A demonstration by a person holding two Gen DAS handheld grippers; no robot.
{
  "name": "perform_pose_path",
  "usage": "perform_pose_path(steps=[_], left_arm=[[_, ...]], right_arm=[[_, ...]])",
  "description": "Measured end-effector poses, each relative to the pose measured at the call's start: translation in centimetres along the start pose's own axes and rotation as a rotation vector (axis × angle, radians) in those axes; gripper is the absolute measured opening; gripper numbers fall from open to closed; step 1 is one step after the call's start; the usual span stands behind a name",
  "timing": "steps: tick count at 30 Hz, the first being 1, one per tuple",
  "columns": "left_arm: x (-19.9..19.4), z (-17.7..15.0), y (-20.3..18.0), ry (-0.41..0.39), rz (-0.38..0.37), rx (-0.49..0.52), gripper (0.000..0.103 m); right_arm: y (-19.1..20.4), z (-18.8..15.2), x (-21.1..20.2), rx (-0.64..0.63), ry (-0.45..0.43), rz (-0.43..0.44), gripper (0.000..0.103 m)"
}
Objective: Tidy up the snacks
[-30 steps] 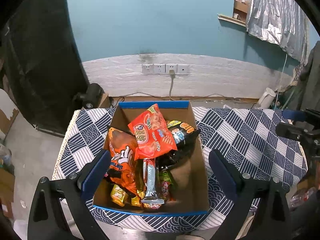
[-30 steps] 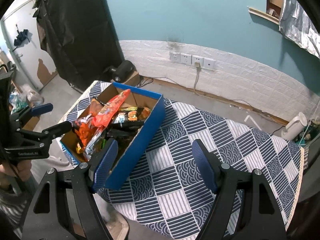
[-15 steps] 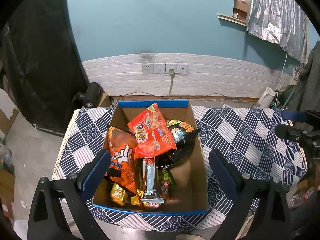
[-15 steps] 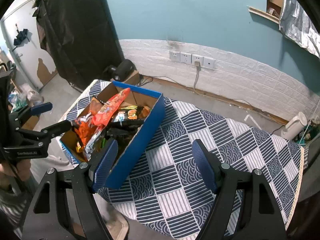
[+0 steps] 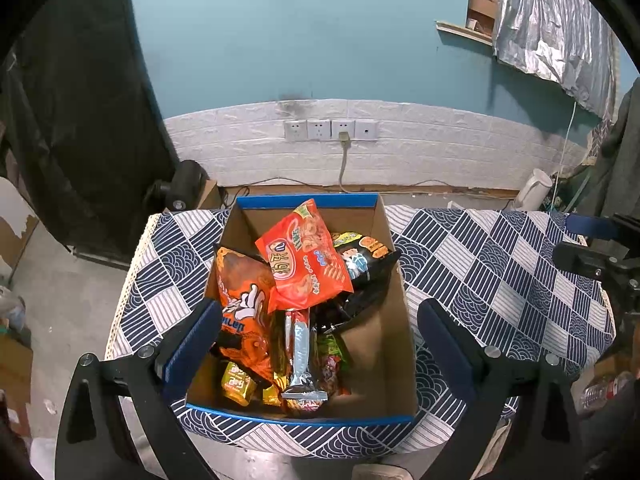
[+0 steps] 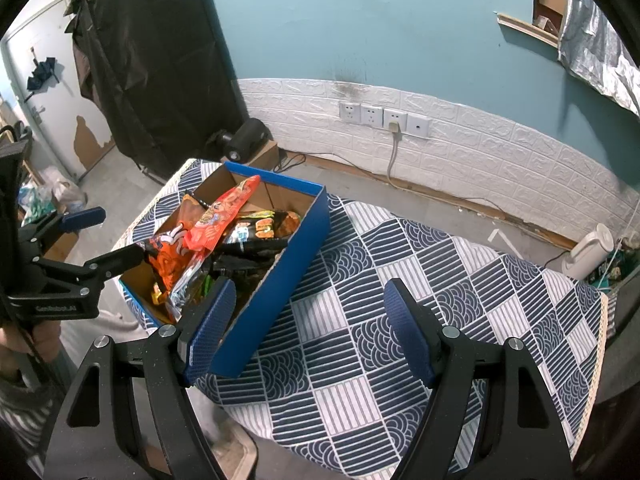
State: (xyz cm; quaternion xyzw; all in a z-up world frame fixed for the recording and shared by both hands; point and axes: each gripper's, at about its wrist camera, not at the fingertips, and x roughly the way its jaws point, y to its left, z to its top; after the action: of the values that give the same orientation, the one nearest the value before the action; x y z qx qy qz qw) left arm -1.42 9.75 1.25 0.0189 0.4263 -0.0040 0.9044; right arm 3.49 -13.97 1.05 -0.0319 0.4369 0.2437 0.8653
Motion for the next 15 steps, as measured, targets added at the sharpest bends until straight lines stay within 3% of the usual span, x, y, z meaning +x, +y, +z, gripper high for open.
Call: perform_pose_path(steps=[15], left_arm=[[0.14,-0.08,-0.46,0.005,0.012,0.021,0.099]], right_arm=[[-0.02,0.01,-0.03,0.0,0.0,0.0,0.076]])
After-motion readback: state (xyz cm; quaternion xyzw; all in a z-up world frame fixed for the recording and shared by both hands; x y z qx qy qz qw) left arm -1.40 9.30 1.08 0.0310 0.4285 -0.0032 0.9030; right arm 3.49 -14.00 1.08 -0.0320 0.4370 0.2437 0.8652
